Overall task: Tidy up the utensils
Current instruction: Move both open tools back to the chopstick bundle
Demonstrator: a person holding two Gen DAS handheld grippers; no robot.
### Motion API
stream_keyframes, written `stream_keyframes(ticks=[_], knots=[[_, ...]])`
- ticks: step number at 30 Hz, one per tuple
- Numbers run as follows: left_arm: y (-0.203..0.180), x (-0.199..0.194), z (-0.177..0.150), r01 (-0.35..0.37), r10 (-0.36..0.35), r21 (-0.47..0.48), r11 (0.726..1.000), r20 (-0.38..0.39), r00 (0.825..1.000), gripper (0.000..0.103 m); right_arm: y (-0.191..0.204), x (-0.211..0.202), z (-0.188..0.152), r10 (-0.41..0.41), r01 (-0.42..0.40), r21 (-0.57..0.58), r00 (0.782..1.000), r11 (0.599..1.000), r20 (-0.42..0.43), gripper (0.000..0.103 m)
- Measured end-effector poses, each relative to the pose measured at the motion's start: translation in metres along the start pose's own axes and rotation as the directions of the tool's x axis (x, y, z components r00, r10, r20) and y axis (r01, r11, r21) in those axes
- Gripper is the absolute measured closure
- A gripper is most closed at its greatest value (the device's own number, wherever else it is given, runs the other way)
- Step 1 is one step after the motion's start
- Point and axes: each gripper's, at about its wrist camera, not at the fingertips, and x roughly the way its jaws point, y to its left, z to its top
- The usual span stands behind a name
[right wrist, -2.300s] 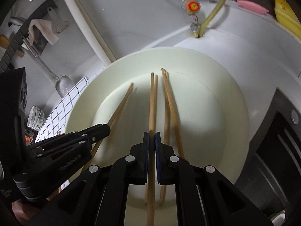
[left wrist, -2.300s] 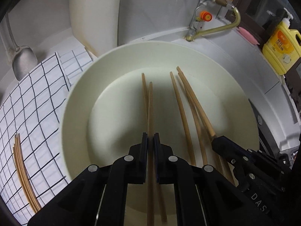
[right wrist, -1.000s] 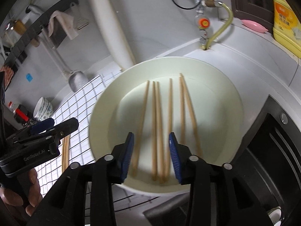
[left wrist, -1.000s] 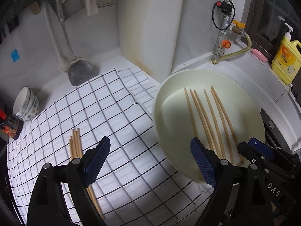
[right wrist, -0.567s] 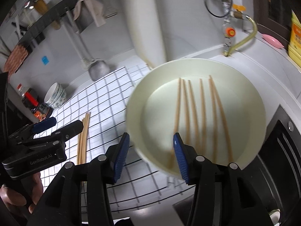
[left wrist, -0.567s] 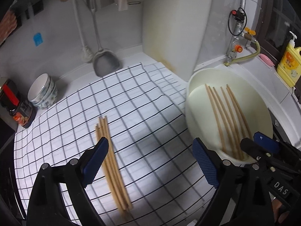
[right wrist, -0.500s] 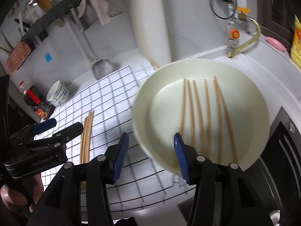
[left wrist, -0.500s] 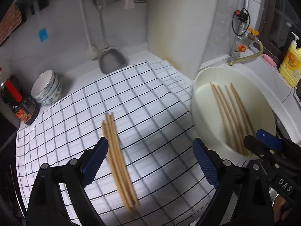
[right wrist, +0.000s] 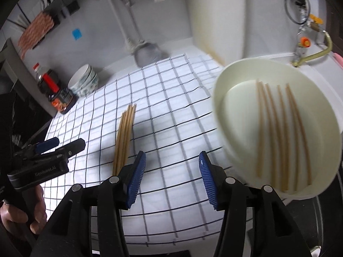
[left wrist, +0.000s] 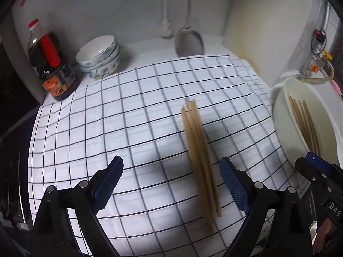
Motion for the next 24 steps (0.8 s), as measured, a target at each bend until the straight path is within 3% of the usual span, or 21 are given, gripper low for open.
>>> stream_keyframes(ticks=[10,24], knots=[[0.032,0.030,-0.021,-0.014,0.012,-0.037,0.999,-0.060,0.998,0.014,0.034,0.060,-0.012,0.037,-0.040,-0.026,0.995,0.999,-0.090,0.054],[0.052,0.050,-0.035,-0.033,0.028,-0.059,0.998,-0.081,0.996,0.014,0.062,0.104,-0.012,0.010,-0.020,-0.077,0.992,0.997,-0.124,0.054]])
